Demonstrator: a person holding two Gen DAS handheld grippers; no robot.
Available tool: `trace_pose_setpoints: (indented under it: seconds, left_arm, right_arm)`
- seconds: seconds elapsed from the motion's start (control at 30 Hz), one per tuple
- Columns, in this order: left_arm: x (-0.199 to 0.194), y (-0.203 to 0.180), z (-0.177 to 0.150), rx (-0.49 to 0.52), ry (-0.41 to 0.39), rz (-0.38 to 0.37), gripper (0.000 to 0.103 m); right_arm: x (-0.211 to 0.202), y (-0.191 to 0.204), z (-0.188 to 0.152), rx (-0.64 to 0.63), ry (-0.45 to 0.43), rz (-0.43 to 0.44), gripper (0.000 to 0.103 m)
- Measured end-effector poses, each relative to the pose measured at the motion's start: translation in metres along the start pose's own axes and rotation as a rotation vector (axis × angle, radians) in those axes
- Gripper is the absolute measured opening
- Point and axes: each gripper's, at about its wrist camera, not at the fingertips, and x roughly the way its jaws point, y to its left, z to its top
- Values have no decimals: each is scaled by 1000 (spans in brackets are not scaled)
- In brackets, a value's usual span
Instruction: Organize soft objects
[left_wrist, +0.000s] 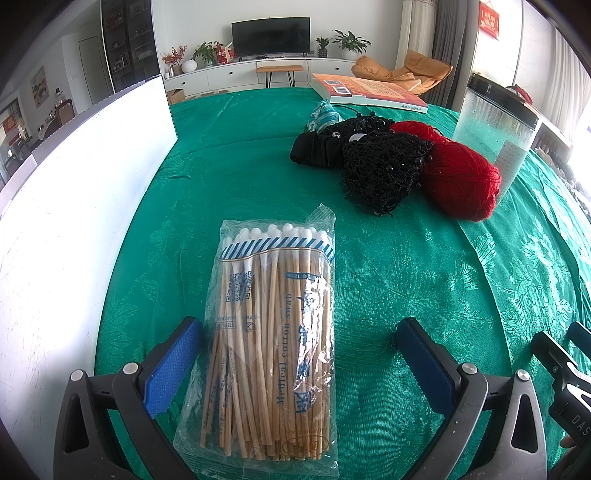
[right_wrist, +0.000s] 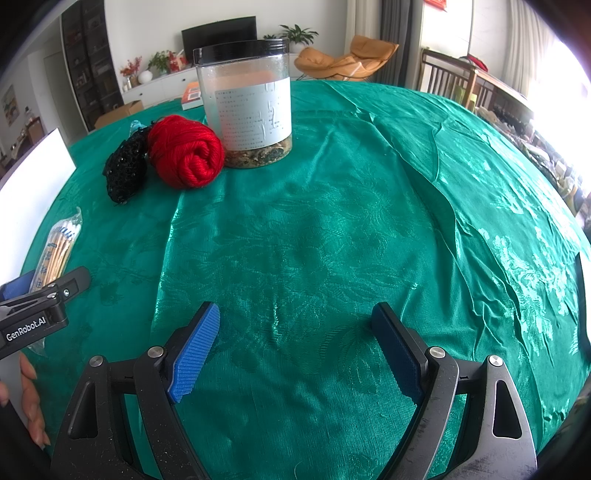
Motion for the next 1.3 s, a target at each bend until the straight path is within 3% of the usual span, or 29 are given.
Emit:
trace_pose_setpoints:
  seconds: [0.83, 0.93, 1.03, 1.17, 1.3]
  left_arm:
    - [0, 0, 0, -1, 0, -1, 103]
    - [0, 0, 0, -1, 0, -1, 103]
    - [0, 0, 0, -1, 0, -1, 103]
    - [0, 0, 0, -2, 0, -1, 103]
    - [0, 0, 0, -2, 0, -2, 103]
  right_arm:
    - [-1, 0, 2, 1, 1, 0, 86]
    - [-14, 7, 20, -24, -65, 82, 85]
    - [-18, 21, 60, -103, -134, 89, 85]
    - [14, 44, 106, -172, -83, 122, 85]
    - [41, 76, 118, -250, -31, 131, 83]
